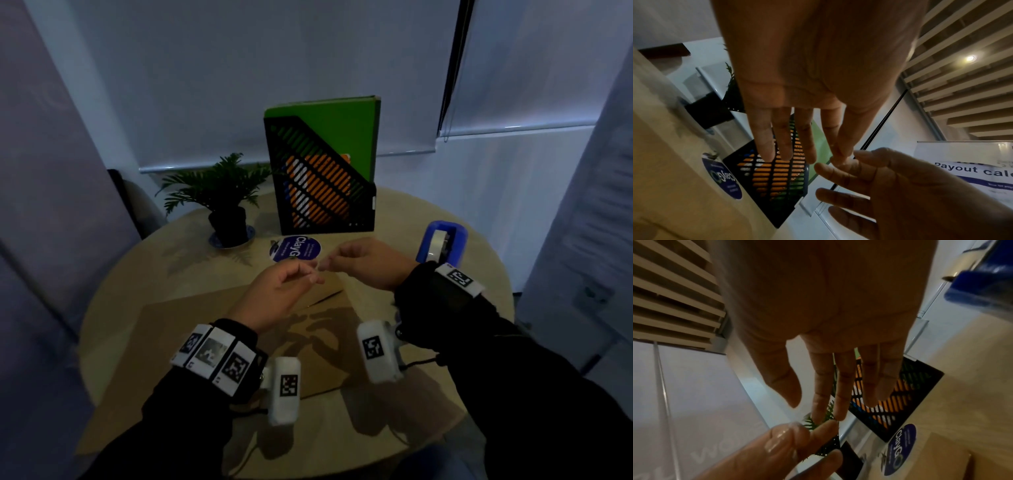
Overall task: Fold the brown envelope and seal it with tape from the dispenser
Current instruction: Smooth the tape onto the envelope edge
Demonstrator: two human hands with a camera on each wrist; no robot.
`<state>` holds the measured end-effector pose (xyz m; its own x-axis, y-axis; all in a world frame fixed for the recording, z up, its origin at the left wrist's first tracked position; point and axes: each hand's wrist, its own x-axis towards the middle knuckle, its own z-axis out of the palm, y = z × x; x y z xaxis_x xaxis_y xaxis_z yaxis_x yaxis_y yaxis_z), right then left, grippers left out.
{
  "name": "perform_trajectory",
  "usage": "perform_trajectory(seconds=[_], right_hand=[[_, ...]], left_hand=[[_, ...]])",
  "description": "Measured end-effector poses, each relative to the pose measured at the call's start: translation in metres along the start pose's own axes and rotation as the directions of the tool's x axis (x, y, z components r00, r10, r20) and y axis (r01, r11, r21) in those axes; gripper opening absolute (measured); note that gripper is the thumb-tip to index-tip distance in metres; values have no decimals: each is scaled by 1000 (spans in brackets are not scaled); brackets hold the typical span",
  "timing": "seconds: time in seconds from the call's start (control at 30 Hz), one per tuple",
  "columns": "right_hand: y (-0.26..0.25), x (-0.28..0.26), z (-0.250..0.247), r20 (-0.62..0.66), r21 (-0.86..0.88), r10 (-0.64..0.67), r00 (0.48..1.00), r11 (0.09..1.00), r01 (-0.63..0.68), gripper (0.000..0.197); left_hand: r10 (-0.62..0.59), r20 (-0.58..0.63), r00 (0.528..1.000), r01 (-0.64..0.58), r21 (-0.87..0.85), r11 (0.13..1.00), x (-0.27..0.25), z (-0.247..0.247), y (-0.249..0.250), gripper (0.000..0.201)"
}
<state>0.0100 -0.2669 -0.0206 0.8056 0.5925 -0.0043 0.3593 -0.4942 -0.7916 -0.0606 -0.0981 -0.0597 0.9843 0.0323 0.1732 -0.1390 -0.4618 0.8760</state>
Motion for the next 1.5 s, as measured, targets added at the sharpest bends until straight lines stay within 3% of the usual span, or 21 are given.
perform_trajectory(seconds=[0.17,0.33,0.53,0.63,0.7,0.87,0.97,1.03,1.17,1.33,1.4,1.5], right_hand=[[-7,9,17,-50,3,-63,997,998,64,20],[-21,11,29,-85,-179,-154,984,974,137,14],[-28,12,42,-112,-245,-210,971,953,178,20],[-26,15,43,-156,-171,-148,977,978,121,23],[-22,19,43,-159,-132,-69,985,990,48,28],[-3,33,48,-136,77,211,968,976,-202,26],[6,40,53,-131,231,321,938,930,-286,37],[10,45,56,-105,284,366,925,902,-324,28],[14,52,63,-29,291,449,893,858,-422,8],[16,53,69,-38,106,469,882,880,-464,22],[18,54,71,-41,98,495,868,866,-490,27],[21,55,72,-48,122,519,853,851,-511,21]], left_hand=[[1,-2,1000,-1,90,996,-8,-17,-5,16],[-34,-25,999,38,167,985,-13,-31,-10,17],[-182,-64,981,193,320,927,-10,-40,-14,17],[-303,-97,948,308,514,801,-5,-45,-25,27],[-346,-71,935,322,574,753,-1,-49,-29,31],[-392,102,914,218,692,688,14,-52,-34,35],[-420,185,889,158,735,659,19,-46,-37,34],[-440,218,871,118,776,619,21,-42,-38,35],[-435,259,862,69,792,607,23,-39,-47,34],[-433,282,856,40,800,599,27,-43,-55,35],[-429,300,852,20,801,598,27,-43,-55,35],[-432,304,849,12,806,591,26,-44,-53,35]])
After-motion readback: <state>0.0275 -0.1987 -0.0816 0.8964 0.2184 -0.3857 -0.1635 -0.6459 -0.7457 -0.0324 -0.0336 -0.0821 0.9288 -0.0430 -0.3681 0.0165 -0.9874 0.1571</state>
